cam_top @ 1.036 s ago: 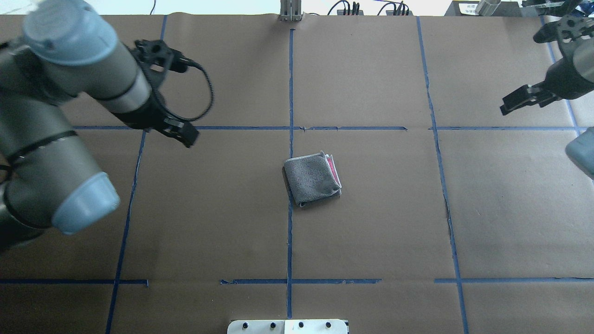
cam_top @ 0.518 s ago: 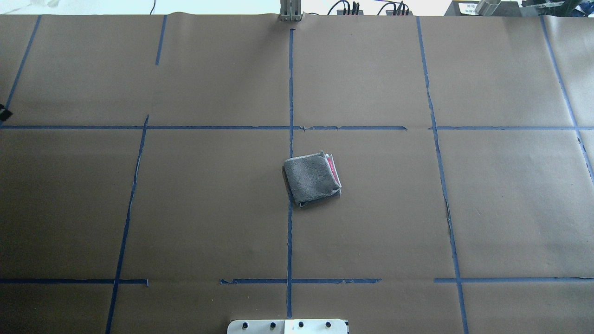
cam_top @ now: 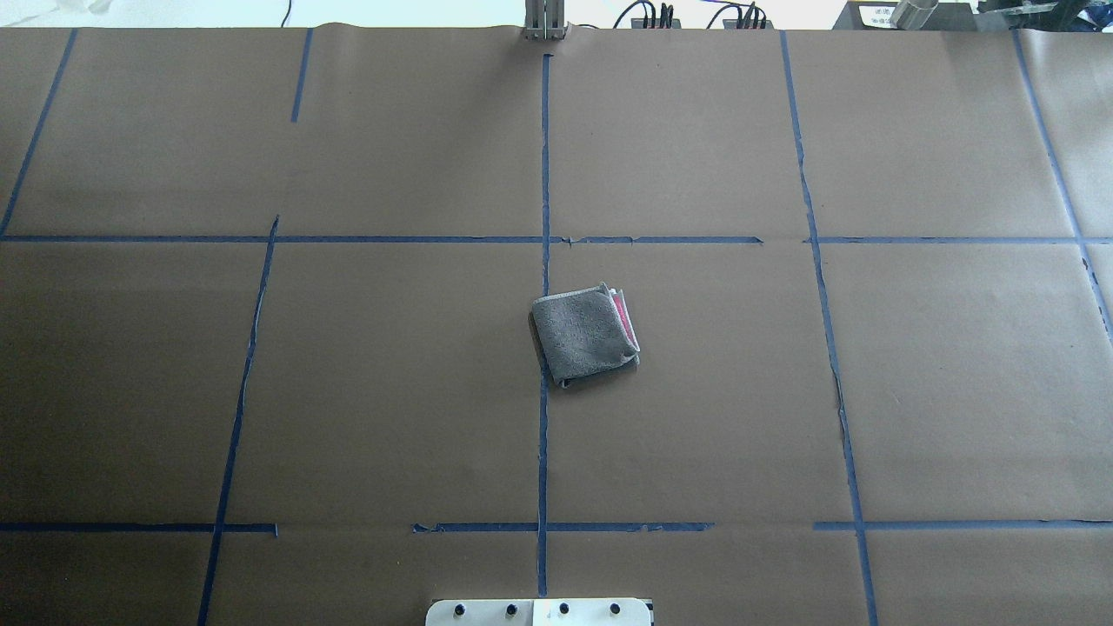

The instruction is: Fold towel twice with both arms

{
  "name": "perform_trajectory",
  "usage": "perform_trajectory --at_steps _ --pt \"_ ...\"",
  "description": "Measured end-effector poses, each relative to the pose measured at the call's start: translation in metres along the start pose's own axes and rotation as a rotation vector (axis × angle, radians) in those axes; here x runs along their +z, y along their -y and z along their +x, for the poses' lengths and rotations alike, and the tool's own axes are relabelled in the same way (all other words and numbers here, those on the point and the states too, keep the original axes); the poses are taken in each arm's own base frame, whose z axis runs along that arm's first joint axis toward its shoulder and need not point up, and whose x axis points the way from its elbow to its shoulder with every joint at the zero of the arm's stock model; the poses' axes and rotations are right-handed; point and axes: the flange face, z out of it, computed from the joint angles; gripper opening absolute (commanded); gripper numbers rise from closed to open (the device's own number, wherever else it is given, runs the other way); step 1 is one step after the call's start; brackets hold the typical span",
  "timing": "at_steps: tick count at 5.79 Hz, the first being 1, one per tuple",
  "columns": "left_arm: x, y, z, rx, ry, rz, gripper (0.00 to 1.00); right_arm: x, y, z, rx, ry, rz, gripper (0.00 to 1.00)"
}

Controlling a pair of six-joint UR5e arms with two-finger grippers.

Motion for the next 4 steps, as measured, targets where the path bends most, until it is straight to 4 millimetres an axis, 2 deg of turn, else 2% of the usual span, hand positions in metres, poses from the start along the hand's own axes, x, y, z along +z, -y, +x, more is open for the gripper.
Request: perform_trajectory --at_steps 1,2,4 --pt "0.01 -0.015 -0.024 -0.011 0.001 0.0 1.0 0.007 -0.008 0.011 0.025 0.025 -0.004 1.0" --pt "0.018 -0.028 -0.035 -0.003 0.001 0.0 1.0 0.01 -0.01 0.012 0.034 0.059 -0.004 1.0" --pt "0.026 -0.04 -0.045 -0.005 0.021 -0.012 1.0 0.01 -0.009 0.011 0.028 0.093 -0.001 1.0"
